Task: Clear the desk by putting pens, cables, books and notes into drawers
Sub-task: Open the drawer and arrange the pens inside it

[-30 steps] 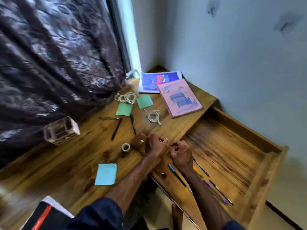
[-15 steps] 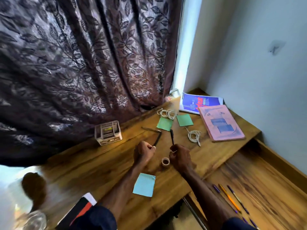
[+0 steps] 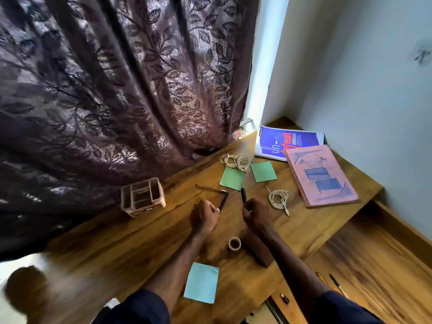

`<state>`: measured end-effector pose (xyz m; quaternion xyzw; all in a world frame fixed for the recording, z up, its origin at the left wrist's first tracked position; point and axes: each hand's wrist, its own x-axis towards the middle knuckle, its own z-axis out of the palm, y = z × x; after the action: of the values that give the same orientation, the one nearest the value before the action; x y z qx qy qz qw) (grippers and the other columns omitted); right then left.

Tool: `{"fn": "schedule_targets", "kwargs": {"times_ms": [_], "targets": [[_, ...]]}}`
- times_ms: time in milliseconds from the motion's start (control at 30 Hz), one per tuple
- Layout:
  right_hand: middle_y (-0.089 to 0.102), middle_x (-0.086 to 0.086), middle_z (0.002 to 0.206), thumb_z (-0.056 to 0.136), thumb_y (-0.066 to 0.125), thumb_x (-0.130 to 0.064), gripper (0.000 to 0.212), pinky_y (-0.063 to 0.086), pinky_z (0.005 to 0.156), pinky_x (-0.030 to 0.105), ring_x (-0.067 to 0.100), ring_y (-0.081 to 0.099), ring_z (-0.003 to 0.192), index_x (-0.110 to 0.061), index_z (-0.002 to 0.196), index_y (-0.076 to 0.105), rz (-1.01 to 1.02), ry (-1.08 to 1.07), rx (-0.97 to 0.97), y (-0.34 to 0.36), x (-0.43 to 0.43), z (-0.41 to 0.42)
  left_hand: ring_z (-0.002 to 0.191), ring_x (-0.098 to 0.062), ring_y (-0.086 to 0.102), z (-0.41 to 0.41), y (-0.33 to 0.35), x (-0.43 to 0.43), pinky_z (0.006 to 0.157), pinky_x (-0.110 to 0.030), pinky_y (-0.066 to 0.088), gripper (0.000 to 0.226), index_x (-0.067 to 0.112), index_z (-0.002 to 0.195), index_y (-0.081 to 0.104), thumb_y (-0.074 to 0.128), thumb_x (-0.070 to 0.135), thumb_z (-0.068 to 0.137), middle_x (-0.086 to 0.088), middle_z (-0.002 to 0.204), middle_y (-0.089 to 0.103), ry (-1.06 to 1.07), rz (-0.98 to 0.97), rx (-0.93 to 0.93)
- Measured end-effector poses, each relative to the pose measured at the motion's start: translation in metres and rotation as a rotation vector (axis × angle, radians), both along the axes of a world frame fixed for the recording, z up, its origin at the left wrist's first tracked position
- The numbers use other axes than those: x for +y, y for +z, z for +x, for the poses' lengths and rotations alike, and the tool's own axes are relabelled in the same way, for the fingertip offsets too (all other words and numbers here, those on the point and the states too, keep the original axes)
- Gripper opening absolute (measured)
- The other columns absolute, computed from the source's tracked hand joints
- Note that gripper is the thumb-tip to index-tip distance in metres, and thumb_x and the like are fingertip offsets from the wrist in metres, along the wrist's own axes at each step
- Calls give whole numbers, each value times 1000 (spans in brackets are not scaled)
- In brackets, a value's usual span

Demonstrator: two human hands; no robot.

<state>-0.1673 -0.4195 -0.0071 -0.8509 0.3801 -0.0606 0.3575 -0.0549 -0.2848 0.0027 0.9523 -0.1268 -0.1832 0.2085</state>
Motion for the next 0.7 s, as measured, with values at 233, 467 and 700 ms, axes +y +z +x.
{"fn": "schedule_targets", "kwargs": {"times_ms": [233,467,700], "targets": [[61,13,80,89,71,-36,31,37,62,30,27,61,78,-6,86,65,56,-38,206,-26,-43,29,107,-19,58,16,-19,-34,84,-31,48,26,20,113,62,61,39,96,-3,118,64,-127,115,-10],[67,11,94,84,74,-37,33,44,66,34,30,66,89,-8,97,66,76,-45,306,-40,-49,42,140,-30,42,20,-52,-41,114,-34,33,49,11,149,38,43,37,107,-15,152,43,-359,246,16],[59,7,72,76,77,-31,29,35,56,29,24,59,69,-4,80,68,137,-97,244,-24,-51,30,111,-16,55,13,-47,-40,91,-28,44,30,17,119,56,48,41,103,-3,122,61,-298,168,-71]]}}
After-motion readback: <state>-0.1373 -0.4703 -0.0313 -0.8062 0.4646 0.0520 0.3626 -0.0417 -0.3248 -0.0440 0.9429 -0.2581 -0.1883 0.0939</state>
